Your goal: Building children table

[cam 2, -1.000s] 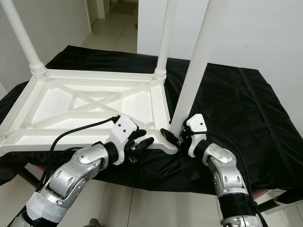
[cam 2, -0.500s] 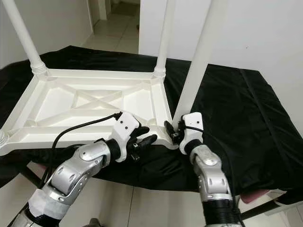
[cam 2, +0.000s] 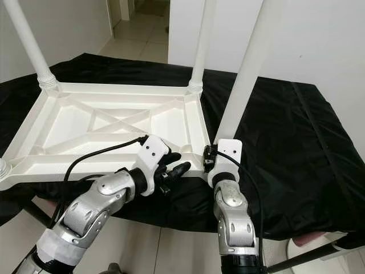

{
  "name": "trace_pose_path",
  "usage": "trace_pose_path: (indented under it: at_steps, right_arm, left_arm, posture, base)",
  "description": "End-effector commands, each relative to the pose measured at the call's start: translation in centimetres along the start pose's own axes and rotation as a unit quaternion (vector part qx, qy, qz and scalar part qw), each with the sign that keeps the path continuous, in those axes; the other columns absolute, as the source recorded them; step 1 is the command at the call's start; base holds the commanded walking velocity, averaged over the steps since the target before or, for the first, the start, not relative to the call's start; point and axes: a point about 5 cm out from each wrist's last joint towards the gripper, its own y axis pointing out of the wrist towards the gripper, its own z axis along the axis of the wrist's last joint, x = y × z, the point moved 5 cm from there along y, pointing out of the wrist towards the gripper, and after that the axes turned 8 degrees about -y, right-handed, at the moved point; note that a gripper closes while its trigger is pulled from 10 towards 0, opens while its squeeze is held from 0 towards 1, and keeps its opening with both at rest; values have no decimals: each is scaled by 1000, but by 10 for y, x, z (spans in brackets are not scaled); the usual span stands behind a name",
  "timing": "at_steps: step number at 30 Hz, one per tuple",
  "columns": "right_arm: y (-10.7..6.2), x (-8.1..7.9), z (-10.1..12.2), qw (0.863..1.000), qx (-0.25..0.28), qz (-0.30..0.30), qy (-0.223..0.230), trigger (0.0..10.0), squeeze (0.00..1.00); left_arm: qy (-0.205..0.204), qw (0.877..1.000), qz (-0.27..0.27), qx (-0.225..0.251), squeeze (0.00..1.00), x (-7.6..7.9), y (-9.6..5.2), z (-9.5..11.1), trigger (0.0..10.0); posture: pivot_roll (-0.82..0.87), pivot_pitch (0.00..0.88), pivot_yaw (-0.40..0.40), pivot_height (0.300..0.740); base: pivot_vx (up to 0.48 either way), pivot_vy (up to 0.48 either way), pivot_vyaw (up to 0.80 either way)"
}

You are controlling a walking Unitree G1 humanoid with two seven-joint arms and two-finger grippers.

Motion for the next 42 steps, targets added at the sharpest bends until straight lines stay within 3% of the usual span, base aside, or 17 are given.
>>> trace_pose_path:
  at_steps: [1, 7, 8, 9, 10, 11, 12, 14, 23, 24, 27, 28, 37, 42]
  right_arm:
    - [2, 5, -7, 1000, -13, 10, 5, 10000, 1000]
    - [5, 10, -3, 1000, -3, 27, 2, 10000, 1000]
    - [5, 7, -2, 997, 1, 73, -4, 10000, 1000]
    - [5, 4, -1, 993, 7, 116, -11, 10000, 278]
    - [5, 4, -1, 993, 7, 116, -11, 10000, 278]
    - [3, 1, 0, 987, 15, 161, -20, 10000, 0]
    - [3, 1, 0, 987, 15, 161, -20, 10000, 0]
    - [-5, -4, 1, 968, 36, 243, -55, 10000, 0]
    - [-4, -1, -15, 933, 31, 341, -109, 10000, 0]
    - [0, 0, -18, 930, 27, 348, -117, 7961, 0]
    - [1, 1, -20, 928, 25, 352, -122, 7961, 0]
    - [4, 2, -21, 926, 24, 358, -116, 0, 0]
    - [9, 1, -19, 917, 39, 384, -103, 0, 0]
    - [8, 0, -20, 919, 43, 380, -98, 0, 0]
  left_arm:
    - [-6, 1000, -10, -10, 0, 2, 1, -5, 10000]
    - [-6, 1000, -8, -10, 0, 1, 0, -5, 10000]
    - [-5, 1000, -8, -11, 0, 0, -1, -5, 10000]
    - [-5, 1000, -8, -12, 0, 0, -1, -5, 10000]
    - [-5, 1000, -8, -12, 0, 0, -1, -5, 10000]
    - [-4, 1000, -7, -12, 0, 0, -1, -5, 10000]
    - [-4, 1000, -7, -12, 0, 0, -1, -5, 10000]
    - [-4, 1000, -6, -11, 0, -1, -2, -5, 10000]
    - [-2, 1000, -6, -12, 0, -2, -2, -4, 10000]
    - [-2, 1000, -5, -12, 0, -2, -2, -4, 10000]
    - [-1, 1000, -5, -11, 0, -2, -1, -4, 10000]
    - [-1, 1000, -5, -10, 0, -2, -1, -3, 10000]
    - [1, 1000, -2, -6, 0, -2, -1, -1, 10000]
    - [1, 1000, -2, -5, 0, -2, -1, -1, 10000]
  posture:
    - [-9, 17, -50, 740]
    - [-10, 18, -50, 740]
    - [-10, 18, -50, 740]
    - [-8, 16, -48, 740]
    - [-8, 16, -48, 740]
    - [-8, 16, -48, 740]
    - [-8, 16, -48, 740]
    - [-5, 14, -45, 740]
    - [-4, 7, -41, 740]
    - [-2, 3, -41, 740]
    - [-2, 3, -41, 740]
    - [0, 0, -42, 740]
    - [6, 0, -47, 740]
    - [8, 0, -50, 740]
  base:
    - [0, 0, 0]
    - [0, 0, 0]
    - [0, 0, 0]
    - [0, 0, 0]
    - [0, 0, 0]
    - [0, 0, 0]
    - [0, 0, 0]
    - [0, 0, 0]
    - [0, 0, 0]
    - [0, 0, 0]
    - [0, 0, 0]
    - [0, 0, 0]
    - [0, 0, 0]
    - [0, 0, 0]
